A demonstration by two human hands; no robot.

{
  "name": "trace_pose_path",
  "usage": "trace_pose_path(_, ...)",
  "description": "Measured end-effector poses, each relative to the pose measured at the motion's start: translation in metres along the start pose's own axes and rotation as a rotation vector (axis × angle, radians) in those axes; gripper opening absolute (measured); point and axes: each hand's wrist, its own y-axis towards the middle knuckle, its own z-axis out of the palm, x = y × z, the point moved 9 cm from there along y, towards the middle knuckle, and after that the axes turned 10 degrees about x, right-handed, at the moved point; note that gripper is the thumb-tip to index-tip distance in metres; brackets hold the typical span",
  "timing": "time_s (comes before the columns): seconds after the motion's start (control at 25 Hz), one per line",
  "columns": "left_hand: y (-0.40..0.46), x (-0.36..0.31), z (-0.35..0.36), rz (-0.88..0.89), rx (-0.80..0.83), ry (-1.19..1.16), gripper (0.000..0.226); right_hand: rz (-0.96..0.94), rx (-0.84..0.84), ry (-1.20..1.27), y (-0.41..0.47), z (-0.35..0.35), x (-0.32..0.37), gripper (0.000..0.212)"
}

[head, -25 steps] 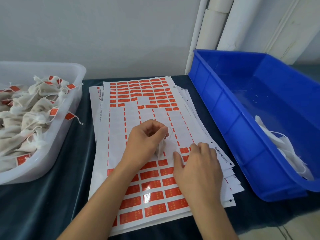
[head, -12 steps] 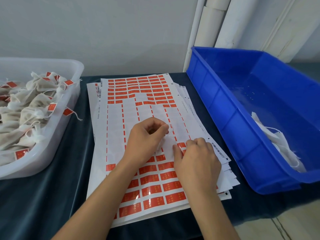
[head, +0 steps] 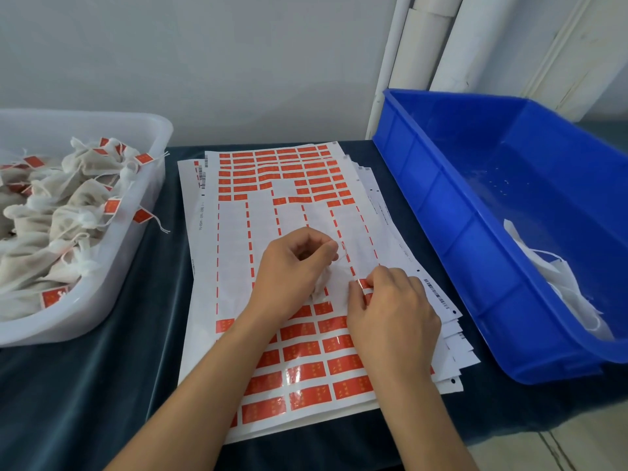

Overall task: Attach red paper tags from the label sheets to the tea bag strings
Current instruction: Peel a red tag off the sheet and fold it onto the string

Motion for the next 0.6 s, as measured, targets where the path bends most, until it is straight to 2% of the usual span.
trace_pose_path(0.28,0.0001,0.0000,0.0018,0.008,0.000,-0.001,0.015,-0.008,-0.038,0.010,-0.0036,-0.0022,0.0005,0.043)
trace_pose_path(0.6,-0.0013,-0.0009,0.0031,0.010,0.001,-0.010,0.015,-0.012,-0.059,-0.005,-0.0015,-0.0040,0.0014,0.034)
